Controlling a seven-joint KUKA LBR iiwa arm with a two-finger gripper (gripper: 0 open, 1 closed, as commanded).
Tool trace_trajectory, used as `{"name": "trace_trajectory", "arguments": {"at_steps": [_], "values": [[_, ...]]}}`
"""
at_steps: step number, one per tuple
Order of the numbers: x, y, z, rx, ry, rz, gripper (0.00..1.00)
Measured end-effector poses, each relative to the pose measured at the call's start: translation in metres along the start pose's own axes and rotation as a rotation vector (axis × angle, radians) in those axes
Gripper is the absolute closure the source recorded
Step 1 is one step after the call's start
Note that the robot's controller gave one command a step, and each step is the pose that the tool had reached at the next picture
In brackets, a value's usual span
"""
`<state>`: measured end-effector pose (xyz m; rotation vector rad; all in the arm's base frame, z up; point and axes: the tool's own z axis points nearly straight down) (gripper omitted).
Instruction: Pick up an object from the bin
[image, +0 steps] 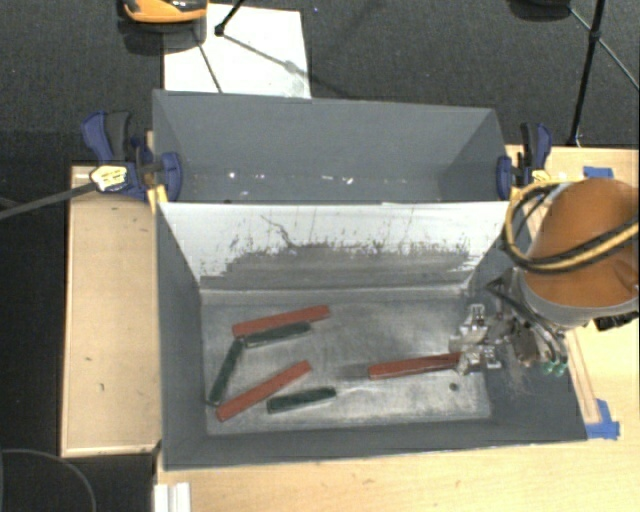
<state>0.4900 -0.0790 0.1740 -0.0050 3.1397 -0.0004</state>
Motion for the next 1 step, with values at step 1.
{"name": "trace_trajectory", "arguments": {"at_steps": [1], "values": [[-0.0045,-0.0010,-0.0372,0.000,0.002,-0.007,1.00]]}}
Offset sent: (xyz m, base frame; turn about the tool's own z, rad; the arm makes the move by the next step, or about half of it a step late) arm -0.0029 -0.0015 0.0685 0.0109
